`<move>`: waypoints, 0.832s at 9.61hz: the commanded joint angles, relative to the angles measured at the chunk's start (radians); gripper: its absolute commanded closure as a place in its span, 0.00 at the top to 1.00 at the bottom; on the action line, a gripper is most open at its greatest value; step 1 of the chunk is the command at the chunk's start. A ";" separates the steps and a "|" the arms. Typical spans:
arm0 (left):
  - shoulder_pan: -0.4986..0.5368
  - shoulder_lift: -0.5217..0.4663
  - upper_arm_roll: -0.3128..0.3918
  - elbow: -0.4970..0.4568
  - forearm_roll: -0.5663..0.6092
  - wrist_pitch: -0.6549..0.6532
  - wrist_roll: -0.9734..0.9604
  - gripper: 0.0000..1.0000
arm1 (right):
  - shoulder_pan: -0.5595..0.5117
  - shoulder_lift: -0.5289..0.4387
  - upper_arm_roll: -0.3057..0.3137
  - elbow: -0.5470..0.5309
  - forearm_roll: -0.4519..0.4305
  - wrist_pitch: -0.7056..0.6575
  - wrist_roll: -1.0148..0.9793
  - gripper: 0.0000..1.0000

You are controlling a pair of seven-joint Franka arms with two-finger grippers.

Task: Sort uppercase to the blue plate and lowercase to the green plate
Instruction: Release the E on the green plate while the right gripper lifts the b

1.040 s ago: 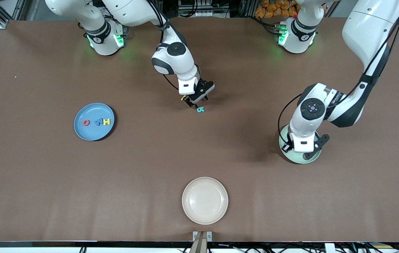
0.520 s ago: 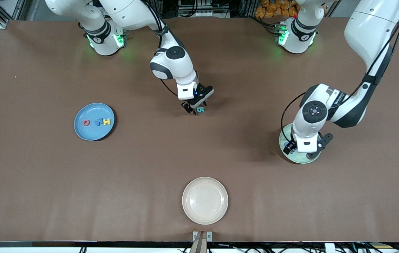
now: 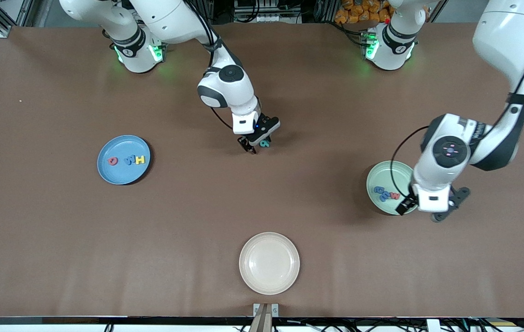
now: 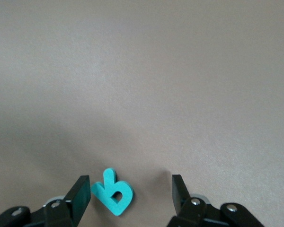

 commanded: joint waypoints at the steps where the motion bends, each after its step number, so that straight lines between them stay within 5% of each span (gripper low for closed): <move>1: 0.017 -0.011 -0.008 0.084 -0.006 -0.112 0.161 1.00 | 0.010 0.017 -0.004 0.022 0.010 0.000 0.023 0.79; 4: 0.026 -0.040 -0.016 0.130 -0.020 -0.180 0.223 1.00 | 0.022 0.040 -0.004 0.026 0.006 0.000 0.023 0.80; 8: 0.060 -0.157 -0.008 0.135 -0.193 -0.278 0.395 1.00 | 0.037 0.046 -0.004 0.042 0.003 0.000 0.071 0.78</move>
